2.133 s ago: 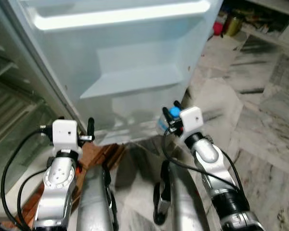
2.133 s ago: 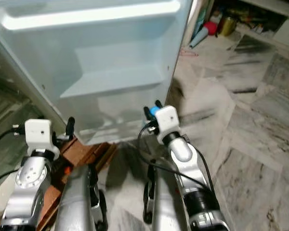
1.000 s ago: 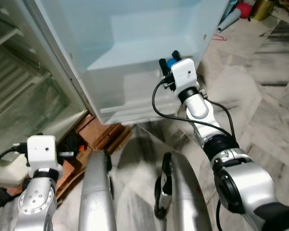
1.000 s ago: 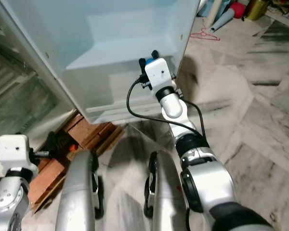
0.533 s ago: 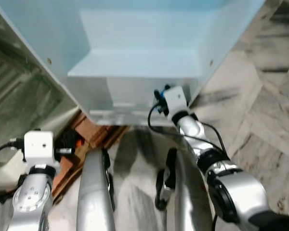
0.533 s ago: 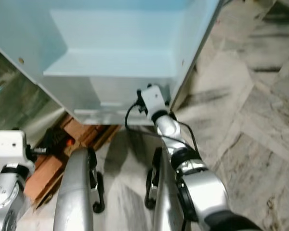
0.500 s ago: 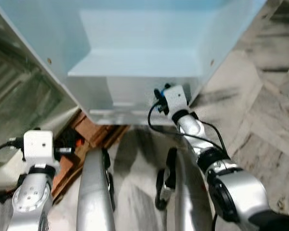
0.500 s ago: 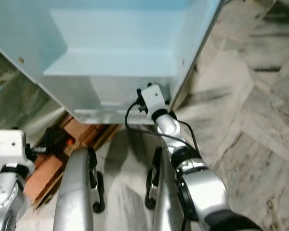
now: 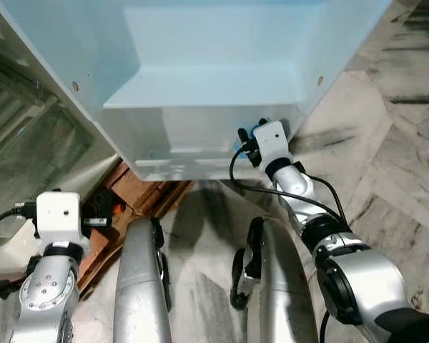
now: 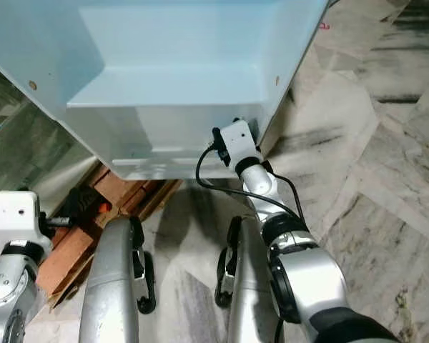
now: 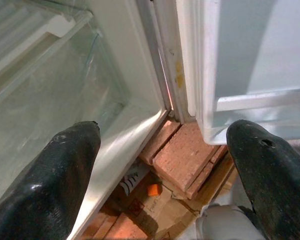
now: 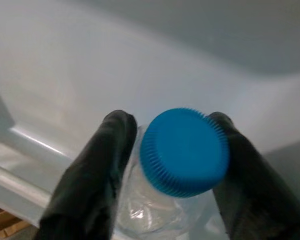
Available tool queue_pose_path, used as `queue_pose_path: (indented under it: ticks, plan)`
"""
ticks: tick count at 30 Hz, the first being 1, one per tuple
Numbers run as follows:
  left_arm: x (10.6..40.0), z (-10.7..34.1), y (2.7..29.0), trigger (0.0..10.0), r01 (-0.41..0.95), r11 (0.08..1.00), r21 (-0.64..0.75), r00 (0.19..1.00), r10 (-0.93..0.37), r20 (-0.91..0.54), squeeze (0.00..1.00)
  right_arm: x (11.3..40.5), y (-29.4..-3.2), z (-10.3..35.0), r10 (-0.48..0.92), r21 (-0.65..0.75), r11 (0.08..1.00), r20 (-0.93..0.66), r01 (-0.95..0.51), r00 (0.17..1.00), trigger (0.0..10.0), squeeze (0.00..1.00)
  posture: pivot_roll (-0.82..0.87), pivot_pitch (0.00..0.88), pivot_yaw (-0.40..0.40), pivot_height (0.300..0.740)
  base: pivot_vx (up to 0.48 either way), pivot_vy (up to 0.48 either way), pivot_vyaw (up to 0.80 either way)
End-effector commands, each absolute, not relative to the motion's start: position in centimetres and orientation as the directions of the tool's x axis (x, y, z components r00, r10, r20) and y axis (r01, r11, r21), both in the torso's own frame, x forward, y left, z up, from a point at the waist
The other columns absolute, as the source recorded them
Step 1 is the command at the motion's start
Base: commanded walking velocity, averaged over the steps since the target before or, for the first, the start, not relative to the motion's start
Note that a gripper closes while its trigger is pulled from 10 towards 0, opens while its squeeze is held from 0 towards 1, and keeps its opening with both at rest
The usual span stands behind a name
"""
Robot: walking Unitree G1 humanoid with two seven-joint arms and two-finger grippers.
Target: Restocking fridge
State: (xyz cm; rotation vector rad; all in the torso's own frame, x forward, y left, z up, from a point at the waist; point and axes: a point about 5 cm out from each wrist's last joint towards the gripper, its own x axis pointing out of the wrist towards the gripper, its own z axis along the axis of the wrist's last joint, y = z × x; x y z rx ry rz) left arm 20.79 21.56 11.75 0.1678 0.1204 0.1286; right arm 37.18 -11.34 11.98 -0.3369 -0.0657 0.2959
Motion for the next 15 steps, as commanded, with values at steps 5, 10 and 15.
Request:
queue_pose_path:
  ticks: [5,10,15]
  plan:
    - [21.1,10.7,21.7,10.0,-0.121,0.976,0.180,0.977,0.149,-0.151,0.00,37.7,-11.3,13.7,0.345,-0.357,0.884,0.065,-0.301,0.936,10.0,1.00,0.19,0.336,-0.021,0.568,0.000,0.000,0.00]
    - [22.2,10.7,21.2,10.0,-0.120,0.979,0.168,0.980,0.143,-0.135,0.00,37.8,-11.0,14.5,0.404,-0.344,0.868,0.073,-0.357,0.912,10.0,1.00,0.17,0.294,-0.025,0.568,0.000,0.000,0.00]
    - [23.5,10.7,20.9,10.0,-0.114,0.981,0.160,0.985,0.133,-0.114,0.00,37.3,-10.4,15.1,0.486,-0.338,0.837,0.098,-0.430,0.869,10.0,1.00,0.14,0.248,-0.021,0.568,0.000,0.000,0.00]
